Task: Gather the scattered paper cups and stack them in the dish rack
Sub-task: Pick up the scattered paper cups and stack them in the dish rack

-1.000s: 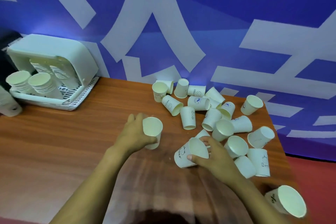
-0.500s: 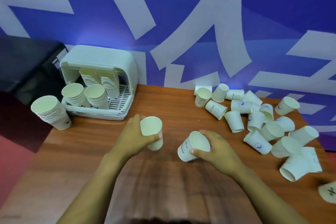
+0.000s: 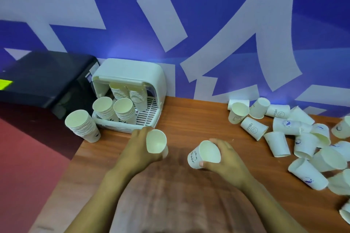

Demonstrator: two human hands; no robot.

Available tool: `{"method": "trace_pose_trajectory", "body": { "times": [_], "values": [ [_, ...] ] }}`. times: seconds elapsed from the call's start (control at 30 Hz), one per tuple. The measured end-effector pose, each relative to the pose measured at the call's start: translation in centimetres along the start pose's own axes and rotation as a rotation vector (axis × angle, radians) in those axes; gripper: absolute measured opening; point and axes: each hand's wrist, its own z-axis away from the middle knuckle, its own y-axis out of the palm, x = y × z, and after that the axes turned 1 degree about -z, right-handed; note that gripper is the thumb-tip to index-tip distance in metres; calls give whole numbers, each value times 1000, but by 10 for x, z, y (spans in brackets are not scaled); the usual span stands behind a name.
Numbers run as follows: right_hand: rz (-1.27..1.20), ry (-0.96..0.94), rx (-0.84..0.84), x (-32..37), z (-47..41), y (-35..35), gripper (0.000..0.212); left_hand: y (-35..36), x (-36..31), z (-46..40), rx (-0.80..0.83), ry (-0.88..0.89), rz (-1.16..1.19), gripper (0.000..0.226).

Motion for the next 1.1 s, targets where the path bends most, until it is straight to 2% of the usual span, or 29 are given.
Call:
{"method": "trace_pose_trajectory", "body": {
  "times": [0.17,0.33,0.43,0.6,0.73,0.9,1.1],
  "values": [
    [39,-13,42,15,-3,15,78,-9,21,-8,36,-36,-27,82],
    [154,34,-97,49,-29,11,81,-39,28,-40,54,24,48,69],
    [154,27,-134,85,-48,40,79,-77,43,-60,37,80,37,75],
    [118,-46,-93,146,-85,105,77,-156,90,-86,-37,91,23,80],
    [-5,-69,-173,187,-113,145,80,-202,122,-106,-108,54,-9,83],
    [15,-131,-287,216,-138,179,78,-214,145,-123,-121,76,-24,88],
    [142,-136,-293,220,-161,193,79,-203,155,-142,-73,111,-23,80]
  ]
}}
